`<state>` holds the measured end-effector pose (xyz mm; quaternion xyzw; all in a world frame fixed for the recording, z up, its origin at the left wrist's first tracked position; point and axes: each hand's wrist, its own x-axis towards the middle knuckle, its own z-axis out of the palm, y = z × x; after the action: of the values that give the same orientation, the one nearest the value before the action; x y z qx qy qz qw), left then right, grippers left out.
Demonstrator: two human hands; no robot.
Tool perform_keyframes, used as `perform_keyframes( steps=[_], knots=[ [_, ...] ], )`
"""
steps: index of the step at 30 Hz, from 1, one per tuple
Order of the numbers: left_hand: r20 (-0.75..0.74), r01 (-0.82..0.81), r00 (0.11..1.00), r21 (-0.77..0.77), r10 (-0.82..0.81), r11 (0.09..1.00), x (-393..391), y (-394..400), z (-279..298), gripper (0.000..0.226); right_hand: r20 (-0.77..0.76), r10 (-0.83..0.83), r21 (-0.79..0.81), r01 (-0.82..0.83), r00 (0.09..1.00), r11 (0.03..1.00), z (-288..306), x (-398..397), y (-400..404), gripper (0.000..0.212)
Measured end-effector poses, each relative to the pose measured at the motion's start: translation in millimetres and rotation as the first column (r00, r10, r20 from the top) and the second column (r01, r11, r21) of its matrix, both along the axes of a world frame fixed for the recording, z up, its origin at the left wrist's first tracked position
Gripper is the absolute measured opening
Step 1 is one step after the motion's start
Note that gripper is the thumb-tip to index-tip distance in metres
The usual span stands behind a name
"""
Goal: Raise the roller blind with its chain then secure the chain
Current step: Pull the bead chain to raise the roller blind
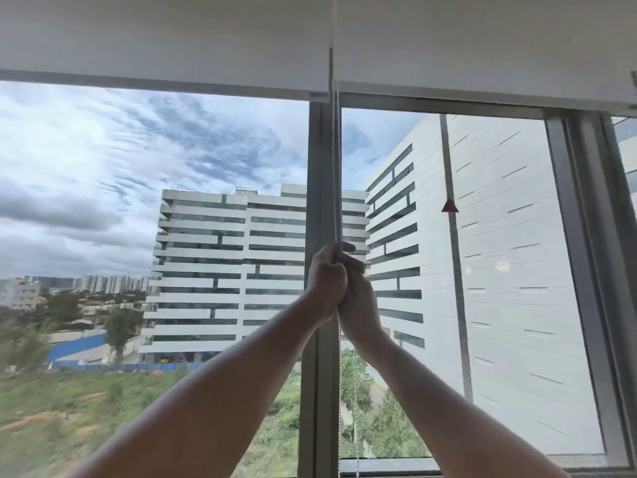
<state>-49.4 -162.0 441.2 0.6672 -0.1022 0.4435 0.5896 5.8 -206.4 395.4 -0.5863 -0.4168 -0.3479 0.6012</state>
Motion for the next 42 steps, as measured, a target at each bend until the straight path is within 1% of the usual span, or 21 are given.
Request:
perform_keyframes(
  steps=[4,8,13,18,24,29,33,36,39,42],
  knots=[
    [-0.010,-0.011,1.000,0.001,0.011,1.000,1,1,-11,0.057,-0.026,0.004,-0.002,-0.004,1.000,1.000,-13,4,3,0.029],
    [-0.015,-0.034,0.999,0.010,0.034,0.999,3,6,-19,0.056,-0.067,-0.017,-0.052,0.014,0.998,0.999,-21,6,7,0.026],
    [-0.014,-0.041,0.999,0.010,0.041,0.999,3,8,-22,0.055,-0.088,-0.016,-0.044,0.012,0.996,0.999,-24,9,10,0.024],
    [-0.010,-0.042,0.999,0.011,0.042,0.999,4,10,-24,0.054,-0.074,0.003,-0.032,-0.005,0.997,0.999,-24,5,10,0.027],
    [-0.012,-0.043,0.999,0.016,0.043,0.999,5,13,-33,0.052,-0.082,-0.007,-0.045,0.004,0.997,0.999,-35,8,15,0.023],
    [-0.025,-0.075,0.997,0.012,0.075,0.997,4,15,-43,0.052,-0.125,0.068,-0.011,-0.070,0.990,0.997,-44,6,19,0.023],
    [-0.026,-0.077,0.997,0.023,0.077,0.997,3,15,-46,0.048,-0.082,0.025,-0.027,-0.028,0.996,0.999,-46,6,18,0.022],
    [-0.039,-0.081,0.996,0.025,0.082,0.996,4,15,-49,0.045,-0.095,0.013,-0.035,-0.016,0.995,0.999,-50,5,16,0.021],
    [-0.042,-0.088,0.995,0.033,0.089,0.996,6,16,-55,0.047,-0.102,0.027,-0.016,-0.029,0.994,0.999,-55,2,15,0.022],
    [-0.044,-0.093,0.995,0.043,0.095,0.995,8,17,-59,0.050,-0.119,0.087,-0.006,-0.088,0.989,0.996,-59,-1,14,0.024]
  ],
)
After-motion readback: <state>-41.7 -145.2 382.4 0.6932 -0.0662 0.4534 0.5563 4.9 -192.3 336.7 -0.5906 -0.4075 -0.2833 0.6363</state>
